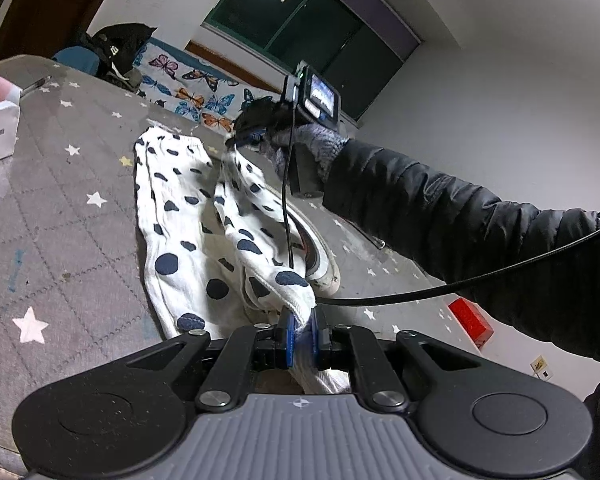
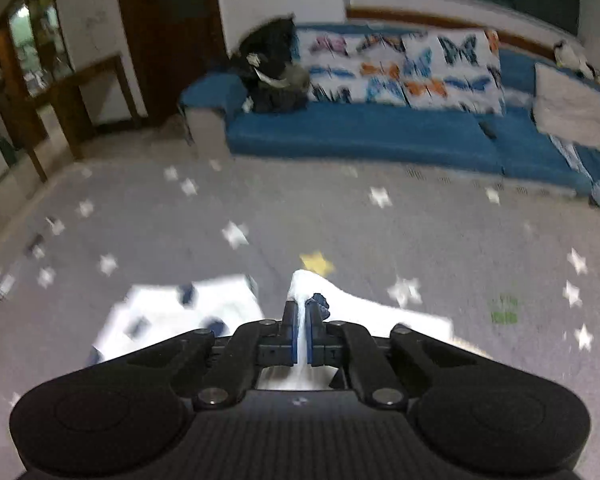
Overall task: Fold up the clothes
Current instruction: 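Fold one pant leg over the other with both grippers, lengthwise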
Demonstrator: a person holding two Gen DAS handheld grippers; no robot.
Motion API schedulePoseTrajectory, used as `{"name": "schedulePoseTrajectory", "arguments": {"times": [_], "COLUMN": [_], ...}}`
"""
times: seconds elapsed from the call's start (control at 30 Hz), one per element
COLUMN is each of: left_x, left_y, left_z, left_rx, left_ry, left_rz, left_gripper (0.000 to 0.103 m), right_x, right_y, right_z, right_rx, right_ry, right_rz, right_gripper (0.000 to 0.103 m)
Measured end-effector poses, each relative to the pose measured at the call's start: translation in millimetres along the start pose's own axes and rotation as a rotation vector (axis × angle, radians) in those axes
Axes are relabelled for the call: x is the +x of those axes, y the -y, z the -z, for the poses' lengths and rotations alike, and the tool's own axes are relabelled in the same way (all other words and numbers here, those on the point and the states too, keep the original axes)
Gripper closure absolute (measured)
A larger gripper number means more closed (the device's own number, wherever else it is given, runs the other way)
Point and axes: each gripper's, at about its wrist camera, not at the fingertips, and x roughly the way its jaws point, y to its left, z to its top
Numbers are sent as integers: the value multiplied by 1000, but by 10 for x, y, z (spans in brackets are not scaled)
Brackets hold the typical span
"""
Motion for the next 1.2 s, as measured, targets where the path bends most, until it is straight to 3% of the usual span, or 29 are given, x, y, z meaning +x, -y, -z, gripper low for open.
{"name": "schedulePoseTrajectory", "arguments": {"times": [0.17, 0.4, 0.57, 0.77, 0.87, 0.97, 1.07, 1.13, 1.2], "left_x": [-81, -116, -123, -104, -101, -98, -89, -83, -77], "left_y": [32, -41, -88, -85, -84, -84, -81, -80, -78], "left_z": [3, 51, 79, 97, 116, 132, 149, 161, 172], "left_rx": [8, -28, -47, -34, -36, -43, -46, -48, -49], "left_ry": [22, 19, 8, -15, -20, -26, -35, -40, -46], "left_rz": [5, -39, -67, -69, -73, -86, -102, -113, -123], "left_gripper": [94, 94, 93, 90, 90, 85, 72, 70, 64], "right_x": [-236, -58, 59, -95, -84, -61, -121, -244, -384], "right_y": [-228, -609, -717, -678, -683, -761, -904, -952, -955], "right_z": [-211, -185, -85, -36, 39, 172, 306, 361, 404], "right_rx": [-33, -86, -78, -133, -144, -187, -262, -298, -324], "right_ry": [65, 37, 7, -9, -68, -126, -155, -150, -145], "right_rz": [-90, -180, -275, -259, -286, -312, -322, -336, -355], "right_gripper": [100, 99, 87, 85, 84, 83, 81, 71, 68]}}
